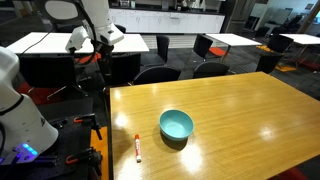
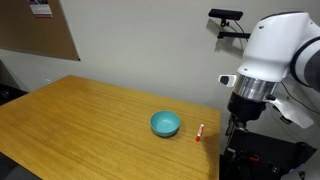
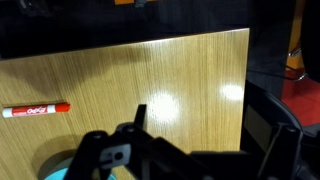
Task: Put the marker in the bowl
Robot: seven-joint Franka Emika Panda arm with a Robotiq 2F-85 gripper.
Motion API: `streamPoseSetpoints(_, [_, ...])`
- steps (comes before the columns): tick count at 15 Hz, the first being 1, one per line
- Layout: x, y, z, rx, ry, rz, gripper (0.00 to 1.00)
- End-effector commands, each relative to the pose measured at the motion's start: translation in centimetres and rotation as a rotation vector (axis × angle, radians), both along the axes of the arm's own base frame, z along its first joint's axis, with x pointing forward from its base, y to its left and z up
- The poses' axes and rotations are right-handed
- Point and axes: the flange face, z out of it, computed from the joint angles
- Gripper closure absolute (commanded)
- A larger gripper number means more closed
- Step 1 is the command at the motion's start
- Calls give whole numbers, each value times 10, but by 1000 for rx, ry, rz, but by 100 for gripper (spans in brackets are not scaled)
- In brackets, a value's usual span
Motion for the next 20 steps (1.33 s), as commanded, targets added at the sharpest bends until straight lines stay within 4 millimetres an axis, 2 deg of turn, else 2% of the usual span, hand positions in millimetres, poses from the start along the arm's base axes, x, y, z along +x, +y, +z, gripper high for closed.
streamPoseSetpoints(1, [4,-3,3,-4,-24,-28,0])
streamPoseSetpoints(5, [14,-16,15,7,-89,-95,0])
streamPoseSetpoints(8, [23,-32,26,15,-153,-182,0])
streamPoseSetpoints(14, [41,-79,46,24,-267,-433,0])
streamPoseSetpoints(20, [49,-124,45,9,-354,-686,0])
